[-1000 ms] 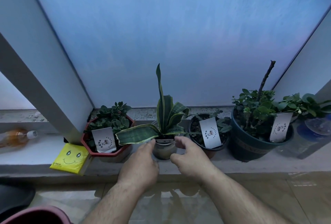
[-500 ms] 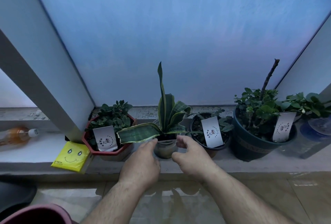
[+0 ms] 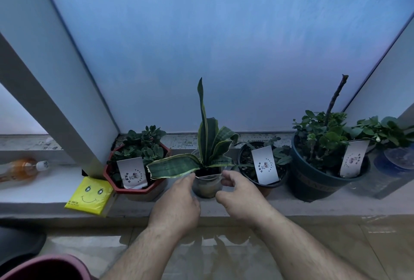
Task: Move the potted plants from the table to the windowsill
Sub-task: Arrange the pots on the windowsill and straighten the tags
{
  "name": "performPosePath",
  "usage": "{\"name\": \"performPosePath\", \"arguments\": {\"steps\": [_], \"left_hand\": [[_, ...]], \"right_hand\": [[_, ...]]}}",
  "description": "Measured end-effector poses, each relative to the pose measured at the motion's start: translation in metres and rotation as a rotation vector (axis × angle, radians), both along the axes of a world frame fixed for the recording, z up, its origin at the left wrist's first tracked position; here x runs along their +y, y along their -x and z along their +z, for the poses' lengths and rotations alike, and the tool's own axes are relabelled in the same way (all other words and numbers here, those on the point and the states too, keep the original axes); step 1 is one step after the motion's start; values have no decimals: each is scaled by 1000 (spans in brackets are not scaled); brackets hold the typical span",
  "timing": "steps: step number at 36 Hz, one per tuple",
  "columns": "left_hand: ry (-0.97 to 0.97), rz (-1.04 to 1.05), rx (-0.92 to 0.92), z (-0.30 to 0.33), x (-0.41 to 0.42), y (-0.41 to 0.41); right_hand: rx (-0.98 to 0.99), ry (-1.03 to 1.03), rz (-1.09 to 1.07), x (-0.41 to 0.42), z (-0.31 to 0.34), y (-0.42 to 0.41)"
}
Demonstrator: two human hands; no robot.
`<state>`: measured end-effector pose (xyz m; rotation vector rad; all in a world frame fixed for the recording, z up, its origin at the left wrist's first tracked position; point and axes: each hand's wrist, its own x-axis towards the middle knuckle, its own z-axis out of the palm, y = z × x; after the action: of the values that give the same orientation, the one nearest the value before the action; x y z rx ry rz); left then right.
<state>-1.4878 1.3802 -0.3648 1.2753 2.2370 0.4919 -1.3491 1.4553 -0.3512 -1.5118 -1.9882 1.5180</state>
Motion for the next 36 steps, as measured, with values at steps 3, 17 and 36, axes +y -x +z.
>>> {"name": "performPosePath", "arguments": {"steps": [3, 17, 36], "left_hand": [[-19, 13, 17, 3, -1, -1], [-447, 138, -192, 18, 15, -41], [-272, -62, -657, 25, 48, -111]], "right_hand": [[-4, 2, 6, -2, 3, -2], [-50, -131, -323, 27, 36, -72], [-157, -107, -246, 37, 11, -95]]}}
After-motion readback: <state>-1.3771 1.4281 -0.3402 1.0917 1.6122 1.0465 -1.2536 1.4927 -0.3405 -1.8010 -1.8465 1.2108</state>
